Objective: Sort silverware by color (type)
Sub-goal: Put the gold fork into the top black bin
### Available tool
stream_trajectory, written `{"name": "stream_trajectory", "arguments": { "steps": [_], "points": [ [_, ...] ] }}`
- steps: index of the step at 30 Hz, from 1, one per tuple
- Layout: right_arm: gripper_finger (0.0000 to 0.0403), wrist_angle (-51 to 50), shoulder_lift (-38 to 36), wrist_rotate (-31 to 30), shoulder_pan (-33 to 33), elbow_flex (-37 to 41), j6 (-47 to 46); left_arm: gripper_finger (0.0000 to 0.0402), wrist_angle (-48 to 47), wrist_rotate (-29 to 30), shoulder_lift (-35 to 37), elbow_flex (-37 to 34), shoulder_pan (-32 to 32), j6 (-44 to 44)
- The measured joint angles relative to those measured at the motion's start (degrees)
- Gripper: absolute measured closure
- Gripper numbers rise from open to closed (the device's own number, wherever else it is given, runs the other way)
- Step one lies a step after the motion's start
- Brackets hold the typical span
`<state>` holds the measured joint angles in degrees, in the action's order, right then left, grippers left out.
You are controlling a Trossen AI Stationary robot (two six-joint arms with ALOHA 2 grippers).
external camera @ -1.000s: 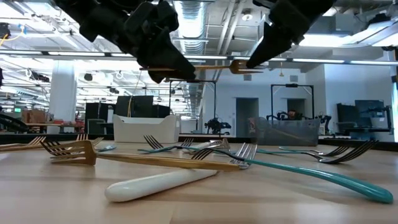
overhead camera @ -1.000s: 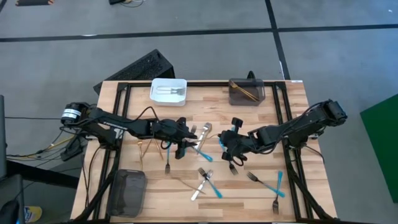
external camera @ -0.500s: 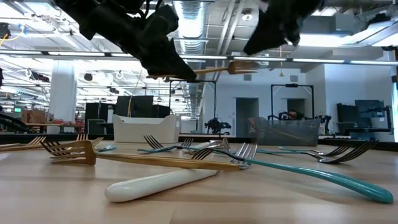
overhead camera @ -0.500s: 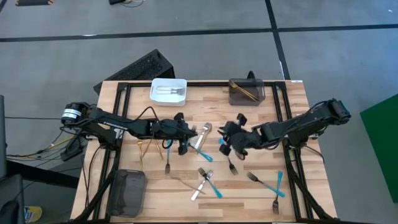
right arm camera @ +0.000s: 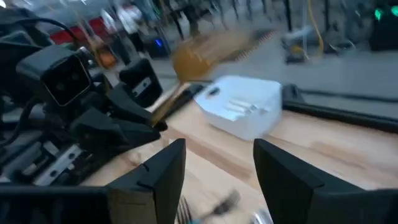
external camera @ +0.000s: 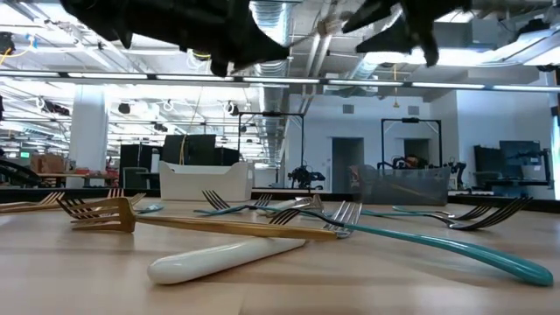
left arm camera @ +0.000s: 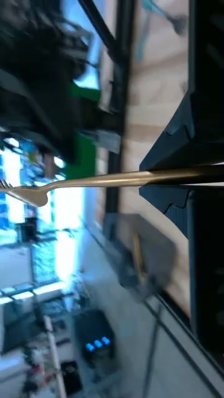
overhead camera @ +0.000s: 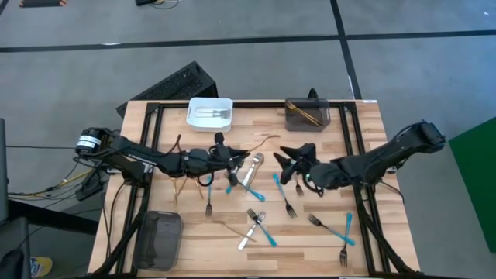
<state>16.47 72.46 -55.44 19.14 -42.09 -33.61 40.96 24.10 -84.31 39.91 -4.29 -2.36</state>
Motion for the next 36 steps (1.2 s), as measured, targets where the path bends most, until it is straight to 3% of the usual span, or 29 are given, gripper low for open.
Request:
{"name": "stream_trajectory", "arguments": {
  "steps": [4,7,16,22,24,28,36],
  "points": [
    [0.0195,25.14,5.18,4.16,-1.12,3.22,12.38,0.0391,2.07,-1.85,0.0,-0.86,0.0,0.01],
    [0.0202,36.56,9.03,8.9,-2.71,3.0,18.33,0.0388,2.77,-2.85,0.0,-0.84,0.0,0.03],
    [0.0247,39.35,14.2,13.54,-7.81,0.96,17.56,0.0386,3.3,-3.35,0.0,-0.82,-0.17,-0.23],
    [0.0349,38.99,13.79,14.86,-8.0,0.91,20.58,0.0385,2.66,-3.41,-0.01,-0.8,-0.15,-0.19],
    [0.0382,38.17,13.61,16.35,-8.13,0.72,21.86,0.0383,1.89,-3.98,-0.02,-0.8,-0.18,-0.29],
    [0.0383,30.75,12.04,16.97,-9.26,-0.41,23.1,0.0367,-0.84,-3.01,-0.04,-0.73,0.1,-0.13],
    [0.0385,-6.36,5.5,10.76,-16.12,-9.35,24.24,0.0305,-6.83,4.07,-0.04,-0.75,0.02,1.22]
  ]
}}
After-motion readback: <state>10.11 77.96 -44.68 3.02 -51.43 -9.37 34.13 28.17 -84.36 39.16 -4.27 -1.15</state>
